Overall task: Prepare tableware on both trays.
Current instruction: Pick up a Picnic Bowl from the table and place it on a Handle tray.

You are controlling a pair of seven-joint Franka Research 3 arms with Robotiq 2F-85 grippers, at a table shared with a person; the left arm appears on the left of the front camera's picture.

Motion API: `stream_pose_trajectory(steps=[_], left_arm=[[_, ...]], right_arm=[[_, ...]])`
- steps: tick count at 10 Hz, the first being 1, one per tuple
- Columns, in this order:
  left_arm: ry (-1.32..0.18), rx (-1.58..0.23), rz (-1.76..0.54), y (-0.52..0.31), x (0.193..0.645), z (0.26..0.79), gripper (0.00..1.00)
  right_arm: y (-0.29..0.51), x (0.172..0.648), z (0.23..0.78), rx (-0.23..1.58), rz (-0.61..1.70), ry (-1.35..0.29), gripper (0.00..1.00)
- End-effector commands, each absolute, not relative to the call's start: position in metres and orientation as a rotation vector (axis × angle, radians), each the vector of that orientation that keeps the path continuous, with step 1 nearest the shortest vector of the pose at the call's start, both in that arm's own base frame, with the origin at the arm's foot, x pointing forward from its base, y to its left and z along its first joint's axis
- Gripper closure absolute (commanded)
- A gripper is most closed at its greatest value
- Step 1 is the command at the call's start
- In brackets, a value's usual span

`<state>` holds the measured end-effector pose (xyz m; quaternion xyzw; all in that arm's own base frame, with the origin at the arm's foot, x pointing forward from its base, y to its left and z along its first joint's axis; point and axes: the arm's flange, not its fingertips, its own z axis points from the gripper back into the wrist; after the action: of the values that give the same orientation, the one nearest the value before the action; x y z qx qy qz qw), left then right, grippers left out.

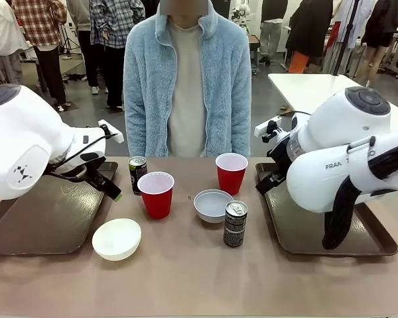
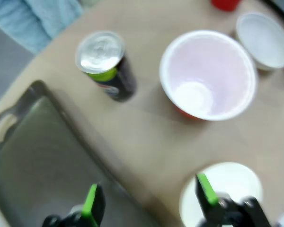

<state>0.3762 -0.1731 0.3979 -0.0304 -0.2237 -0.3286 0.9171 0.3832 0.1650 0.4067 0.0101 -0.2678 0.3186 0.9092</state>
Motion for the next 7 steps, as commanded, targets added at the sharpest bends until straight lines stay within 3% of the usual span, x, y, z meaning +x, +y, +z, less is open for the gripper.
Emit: stream_pose_trajectory(steps=[1, 3, 7], left_arm=[[-0.371, -0.132, -0.735, -0.145, 0.32, 0.422, 0.0], [-0.266, -0.117, -0.741, -0.139, 0.295, 0.423, 0.0], [-0.203, -0.092, -0.667, -0.132, 0.264, 0.421, 0.0]], right_arm=[[0.139, 0.297, 0.429, 0.014, 0.625, -0.506, 0.0], [0.125, 0.252, 0.438, -0.016, 0.592, -0.396, 0.0], [0.116, 0.203, 0.396, 0.016, 0.537, -0.135, 0.0]])
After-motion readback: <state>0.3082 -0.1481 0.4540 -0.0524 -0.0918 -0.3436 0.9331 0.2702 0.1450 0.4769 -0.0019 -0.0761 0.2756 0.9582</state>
